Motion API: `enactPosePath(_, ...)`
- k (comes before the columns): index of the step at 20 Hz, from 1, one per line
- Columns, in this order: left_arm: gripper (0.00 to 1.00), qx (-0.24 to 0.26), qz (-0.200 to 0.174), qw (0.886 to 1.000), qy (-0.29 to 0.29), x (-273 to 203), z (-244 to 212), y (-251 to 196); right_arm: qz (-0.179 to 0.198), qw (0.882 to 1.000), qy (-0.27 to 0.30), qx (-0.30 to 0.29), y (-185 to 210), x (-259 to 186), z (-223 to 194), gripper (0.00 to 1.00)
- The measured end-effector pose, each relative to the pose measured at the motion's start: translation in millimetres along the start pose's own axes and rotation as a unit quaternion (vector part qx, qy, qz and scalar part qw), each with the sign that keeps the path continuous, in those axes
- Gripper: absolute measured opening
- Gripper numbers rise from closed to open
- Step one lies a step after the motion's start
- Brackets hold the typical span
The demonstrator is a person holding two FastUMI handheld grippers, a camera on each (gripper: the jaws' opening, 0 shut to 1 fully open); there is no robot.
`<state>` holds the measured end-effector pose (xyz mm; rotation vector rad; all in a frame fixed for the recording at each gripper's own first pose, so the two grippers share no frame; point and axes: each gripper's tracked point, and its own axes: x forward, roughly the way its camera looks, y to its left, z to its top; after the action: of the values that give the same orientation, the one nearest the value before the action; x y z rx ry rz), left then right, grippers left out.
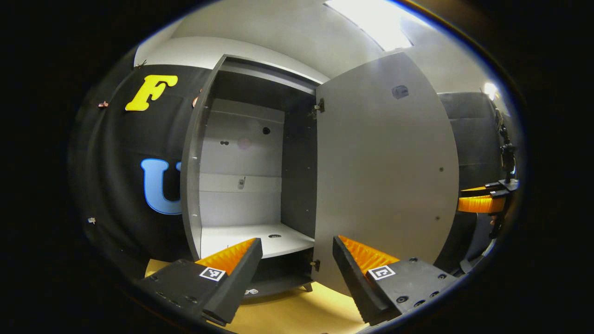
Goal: Open the cabinet door with the right hand, grasp the bottle in the cabinet with the left hand and place it on the coaster, then close the cabinet door with the right hand.
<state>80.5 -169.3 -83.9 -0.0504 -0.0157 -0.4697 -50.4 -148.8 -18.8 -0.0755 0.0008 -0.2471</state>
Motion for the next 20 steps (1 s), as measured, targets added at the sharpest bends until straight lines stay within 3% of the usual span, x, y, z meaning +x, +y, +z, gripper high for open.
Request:
enactPosePath(7, 0.95, 0.002, 0.060, 0.998, 0.019, -5, -13, 13, 0.084, 0.996, 0.016, 0.011, 13, 34, -5, 0.94)
enactPosePath(8, 0.95, 0.008, 0.064, 0.998, 0.021, -7, -12, 15, 0.094, 0.995, 0.015, 0.009, 18, 38, -5, 1.00)
enactPosePath(9, 0.95, 0.014, 0.069, 0.997, 0.020, -9, -11, 18, 0.105, 0.994, 0.017, 0.007, 26, 38, -4, 0.94)
enactPosePath(13, 0.95, 0.027, 0.081, 0.996, 0.025, -21, -10, 31, 0.173, 0.984, 0.026, 0.026, 89, 41, -8, 1.00)
enactPosePath(14, 0.96, 0.026, 0.083, 0.996, 0.028, -23, -12, 34, 0.187, 0.982, 0.027, 0.028, 103, 42, -9, 0.96)
enactPosePath(17, 0.96, 0.026, 0.097, 0.994, 0.035, -33, -13, 51, 0.207, 0.977, 0.031, 0.039, 138, 45, -11, 1.00)
enactPosePath(18, 0.95, 0.027, 0.103, 0.994, 0.034, -37, -12, 58, 0.215, 0.975, 0.035, 0.050, 150, 46, -13, 0.95)
enactPosePath(20, 0.95, 0.026, 0.115, 0.992, 0.032, -47, -10, 69, 0.235, 0.968, 0.042, 0.072, 165, 50, -16, 0.94)
